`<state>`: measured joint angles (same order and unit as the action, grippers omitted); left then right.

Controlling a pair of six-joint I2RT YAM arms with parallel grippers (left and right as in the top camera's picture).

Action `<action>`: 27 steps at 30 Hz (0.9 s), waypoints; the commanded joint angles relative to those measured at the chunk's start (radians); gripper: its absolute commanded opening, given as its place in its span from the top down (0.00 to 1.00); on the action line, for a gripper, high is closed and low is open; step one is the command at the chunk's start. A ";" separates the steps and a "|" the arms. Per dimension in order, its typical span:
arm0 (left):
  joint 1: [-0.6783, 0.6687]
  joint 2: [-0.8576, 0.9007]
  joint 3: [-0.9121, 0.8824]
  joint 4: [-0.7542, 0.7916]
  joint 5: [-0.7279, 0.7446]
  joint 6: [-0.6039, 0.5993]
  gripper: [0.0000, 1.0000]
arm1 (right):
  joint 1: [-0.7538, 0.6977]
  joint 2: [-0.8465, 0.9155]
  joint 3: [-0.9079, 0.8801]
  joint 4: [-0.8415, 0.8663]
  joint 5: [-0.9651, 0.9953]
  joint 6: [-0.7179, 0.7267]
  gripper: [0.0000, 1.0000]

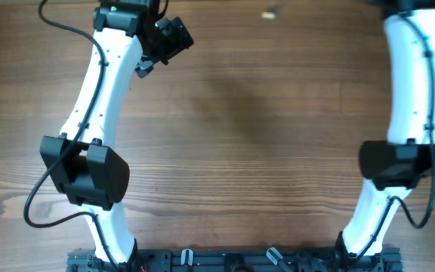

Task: Untangle cables

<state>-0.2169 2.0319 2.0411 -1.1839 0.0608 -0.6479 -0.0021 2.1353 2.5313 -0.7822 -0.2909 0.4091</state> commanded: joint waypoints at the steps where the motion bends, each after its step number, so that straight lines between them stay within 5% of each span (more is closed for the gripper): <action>1: -0.026 0.013 -0.008 0.006 -0.003 0.013 0.00 | -0.134 0.003 0.013 0.002 0.139 0.019 0.95; 11: -0.060 0.013 -0.008 0.006 -0.003 0.013 0.00 | -0.364 0.221 -0.007 -0.023 0.217 0.011 0.93; 13: -0.061 0.013 -0.008 0.006 -0.002 0.013 0.00 | -0.376 0.265 -0.007 -0.010 0.225 0.008 0.73; 16: -0.063 0.013 -0.008 0.006 -0.002 0.013 0.00 | -0.387 0.317 -0.007 -0.035 0.262 0.009 0.06; 17: -0.065 0.013 -0.008 0.006 -0.002 0.013 0.00 | -0.390 0.325 -0.007 -0.043 0.261 0.010 0.01; 22: -0.067 0.013 -0.008 0.013 -0.002 0.036 0.00 | -0.401 0.270 0.005 -0.095 0.203 0.008 0.00; 27: -0.056 -0.003 -0.005 0.040 0.076 0.227 0.00 | -0.396 0.095 0.005 -0.229 0.037 -0.051 0.01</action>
<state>-0.2787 2.0319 2.0411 -1.1538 0.0837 -0.5674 -0.3985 2.3920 2.5233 -0.9813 -0.1551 0.3916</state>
